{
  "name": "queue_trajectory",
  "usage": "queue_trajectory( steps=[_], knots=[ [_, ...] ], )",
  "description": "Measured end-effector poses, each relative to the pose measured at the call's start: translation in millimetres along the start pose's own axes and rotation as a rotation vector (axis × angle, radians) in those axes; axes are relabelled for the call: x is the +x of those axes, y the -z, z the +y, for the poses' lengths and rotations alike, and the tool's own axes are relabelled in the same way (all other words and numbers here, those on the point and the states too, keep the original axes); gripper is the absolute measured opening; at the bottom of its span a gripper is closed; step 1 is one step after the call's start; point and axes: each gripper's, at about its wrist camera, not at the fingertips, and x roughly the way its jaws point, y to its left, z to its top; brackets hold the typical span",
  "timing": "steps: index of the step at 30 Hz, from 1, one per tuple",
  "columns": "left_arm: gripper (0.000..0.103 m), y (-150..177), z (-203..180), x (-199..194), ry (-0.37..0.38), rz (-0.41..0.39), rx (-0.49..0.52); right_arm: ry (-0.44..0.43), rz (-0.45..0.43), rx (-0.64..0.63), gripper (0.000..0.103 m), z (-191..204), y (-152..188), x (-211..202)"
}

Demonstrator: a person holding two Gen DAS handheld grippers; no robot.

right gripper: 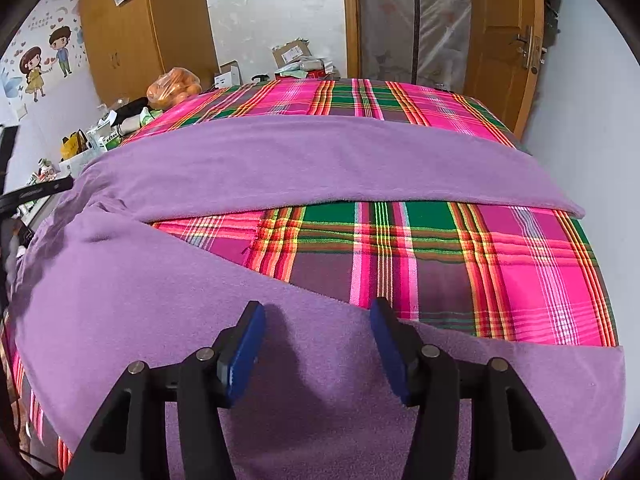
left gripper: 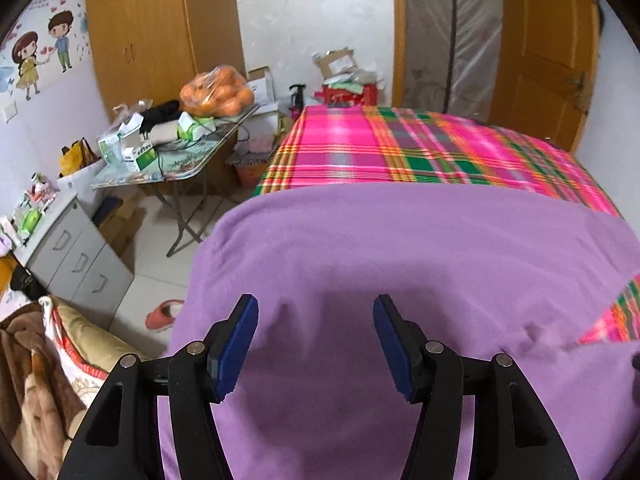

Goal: Fold clothes

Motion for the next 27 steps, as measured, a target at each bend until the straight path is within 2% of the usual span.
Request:
queue_trajectory(
  steps=[7,11,14,21,27],
  knots=[
    [0.062,37,-26,-24,0.038,-0.004,0.045,-0.003,0.0,0.003,0.056,0,0,0],
    [0.062,54,-25,-28,0.049,0.011,0.054,-0.003,0.0,0.003,0.056,0,0,0],
    [0.062,67,-10,-38,0.052,0.003,0.019,-0.002,0.0,0.002,0.056,-1,-1,0],
    [0.062,96,41,-36,-0.03,0.045,-0.07,0.027,0.007,-0.023,0.056,5,-1,2],
    [0.062,97,39,-38,-0.027,0.037,-0.068,0.028,0.008,-0.027,0.056,4,-1,2]
  ],
)
